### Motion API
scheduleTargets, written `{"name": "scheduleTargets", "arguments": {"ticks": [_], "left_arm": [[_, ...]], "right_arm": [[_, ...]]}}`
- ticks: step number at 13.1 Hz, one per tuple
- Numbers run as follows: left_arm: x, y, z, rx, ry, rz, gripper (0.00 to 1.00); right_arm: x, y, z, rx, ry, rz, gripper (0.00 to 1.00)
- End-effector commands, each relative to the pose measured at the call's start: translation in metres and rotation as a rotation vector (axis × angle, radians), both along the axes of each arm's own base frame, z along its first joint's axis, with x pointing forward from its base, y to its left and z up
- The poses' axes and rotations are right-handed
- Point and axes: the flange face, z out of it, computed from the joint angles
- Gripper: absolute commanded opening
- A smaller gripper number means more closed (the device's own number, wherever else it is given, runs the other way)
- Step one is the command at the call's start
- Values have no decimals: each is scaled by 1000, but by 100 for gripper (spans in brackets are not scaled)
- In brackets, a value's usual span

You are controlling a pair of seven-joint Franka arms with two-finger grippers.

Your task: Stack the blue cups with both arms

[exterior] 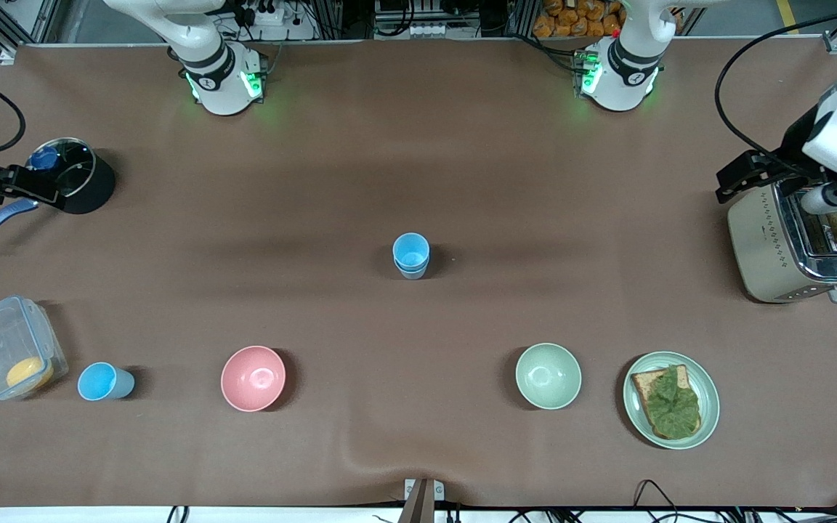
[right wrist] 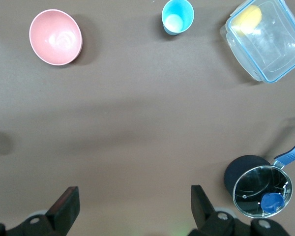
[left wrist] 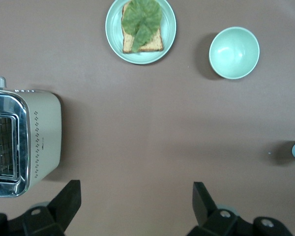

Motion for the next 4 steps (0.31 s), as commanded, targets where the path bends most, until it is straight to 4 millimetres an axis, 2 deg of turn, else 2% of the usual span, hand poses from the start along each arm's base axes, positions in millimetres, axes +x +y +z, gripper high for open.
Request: {"name": "scheduleTargets", "arguments": {"ticks": [1, 4], "left_arm": [[3, 5, 12, 18, -29, -18, 100], [4, 7, 15, 30, -35, -18, 100]], "right_arm": [[2, -1, 2, -15, 7, -5, 100], [2, 2, 2, -15, 7, -1, 100]]}}
